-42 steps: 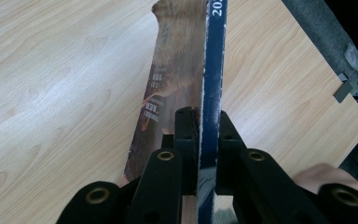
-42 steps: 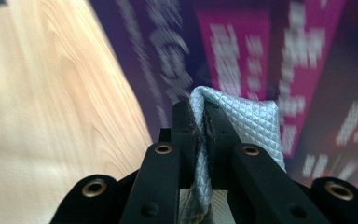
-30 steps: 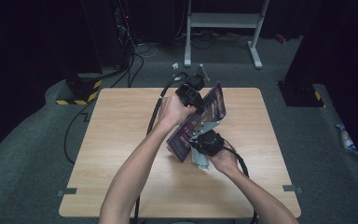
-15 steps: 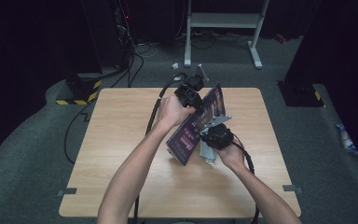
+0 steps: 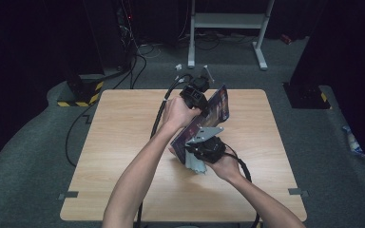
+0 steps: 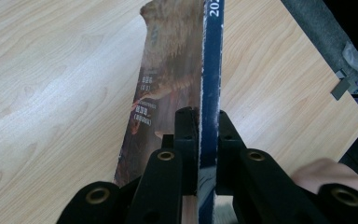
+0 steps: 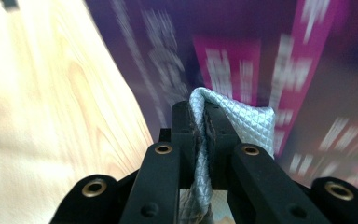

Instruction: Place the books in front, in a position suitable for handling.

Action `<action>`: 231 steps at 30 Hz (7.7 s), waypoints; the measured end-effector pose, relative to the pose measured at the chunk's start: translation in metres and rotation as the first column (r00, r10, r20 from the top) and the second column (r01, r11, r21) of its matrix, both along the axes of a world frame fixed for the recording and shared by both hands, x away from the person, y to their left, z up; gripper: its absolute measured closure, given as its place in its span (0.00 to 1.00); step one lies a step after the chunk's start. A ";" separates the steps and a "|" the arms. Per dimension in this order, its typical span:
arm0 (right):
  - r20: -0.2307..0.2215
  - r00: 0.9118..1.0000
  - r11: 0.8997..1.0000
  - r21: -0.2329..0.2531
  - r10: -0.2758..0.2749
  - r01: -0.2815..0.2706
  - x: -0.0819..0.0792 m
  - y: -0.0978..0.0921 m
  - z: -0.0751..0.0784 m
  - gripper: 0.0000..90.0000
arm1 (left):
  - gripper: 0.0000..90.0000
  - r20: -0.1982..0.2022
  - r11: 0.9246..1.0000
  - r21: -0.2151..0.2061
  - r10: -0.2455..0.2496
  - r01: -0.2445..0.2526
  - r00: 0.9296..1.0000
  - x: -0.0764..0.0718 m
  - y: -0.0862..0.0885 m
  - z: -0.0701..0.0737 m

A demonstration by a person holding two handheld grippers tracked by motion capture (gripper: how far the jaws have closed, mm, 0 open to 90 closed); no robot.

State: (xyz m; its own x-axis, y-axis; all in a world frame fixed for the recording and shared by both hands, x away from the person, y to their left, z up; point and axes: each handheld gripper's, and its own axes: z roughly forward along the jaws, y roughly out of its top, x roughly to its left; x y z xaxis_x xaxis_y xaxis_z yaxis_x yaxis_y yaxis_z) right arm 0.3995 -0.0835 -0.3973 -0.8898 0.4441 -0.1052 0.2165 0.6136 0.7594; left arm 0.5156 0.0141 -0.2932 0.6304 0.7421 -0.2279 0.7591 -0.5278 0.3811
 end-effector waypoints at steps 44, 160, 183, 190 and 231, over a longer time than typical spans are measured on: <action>-0.083 0.974 0.976 0.038 -0.209 0.213 0.041 -0.043 -0.016 0.94 | 0.93 0.010 1.000 -0.018 -0.021 0.021 1.000 -0.011 0.013 0.006; 0.053 0.948 0.932 0.209 -0.312 0.295 0.049 -0.078 0.062 0.93 | 0.93 -0.048 0.991 0.064 -0.118 0.121 0.992 -0.030 0.011 -0.008; -0.063 0.995 0.993 0.078 -0.079 0.084 0.006 -0.017 -0.021 0.93 | 0.93 0.006 0.998 0.024 -0.066 0.066 0.998 -0.024 0.021 -0.006; -0.056 0.998 0.999 0.045 0.021 -0.019 -0.013 0.006 -0.024 0.93 | 0.93 0.020 0.999 0.019 -0.049 0.049 0.999 -0.025 0.028 -0.008; -0.191 0.958 0.966 -0.188 -0.211 0.176 0.018 -0.094 -0.034 0.83 | 0.93 0.036 0.990 0.084 -0.117 0.113 0.993 -0.040 0.053 -0.014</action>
